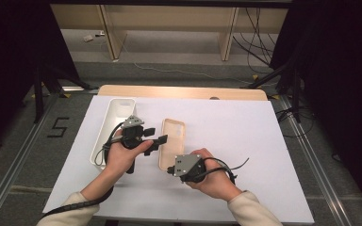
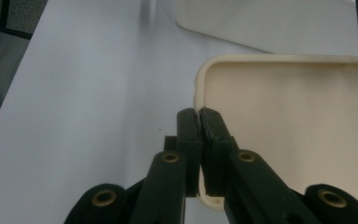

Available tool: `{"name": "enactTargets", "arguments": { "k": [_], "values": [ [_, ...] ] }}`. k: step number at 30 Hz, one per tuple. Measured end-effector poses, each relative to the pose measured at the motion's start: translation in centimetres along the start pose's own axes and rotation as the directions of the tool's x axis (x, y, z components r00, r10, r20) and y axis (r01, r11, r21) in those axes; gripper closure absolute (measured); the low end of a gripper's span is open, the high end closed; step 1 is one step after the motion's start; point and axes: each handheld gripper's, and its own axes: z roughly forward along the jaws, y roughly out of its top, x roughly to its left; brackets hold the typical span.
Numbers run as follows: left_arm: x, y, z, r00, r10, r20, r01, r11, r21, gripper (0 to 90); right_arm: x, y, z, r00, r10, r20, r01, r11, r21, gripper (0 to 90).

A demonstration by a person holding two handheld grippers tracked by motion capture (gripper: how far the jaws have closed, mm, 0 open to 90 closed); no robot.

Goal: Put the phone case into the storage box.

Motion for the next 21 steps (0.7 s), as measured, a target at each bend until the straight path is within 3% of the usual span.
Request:
{"name": "enactTargets", "arguments": {
  "k": [11, 21],
  "values": [
    [0.38, -0.01, 0.21, 0.9994, -0.034, -0.001, 0.034, 0.9994, 0.010, 50.5, 0.70, 0.73, 0.26, 0.9996, -0.026, -0.009, 0.026, 1.000, 0.006, 88.2],
    [0.40, -0.04, -0.13, 0.9984, -0.056, -0.002, 0.056, 0.9984, -0.012, 68.3, 1.00, 0.97, 0.45, 0.9990, -0.040, -0.017, 0.041, 0.999, 0.017, 88.2]
  ]
}}
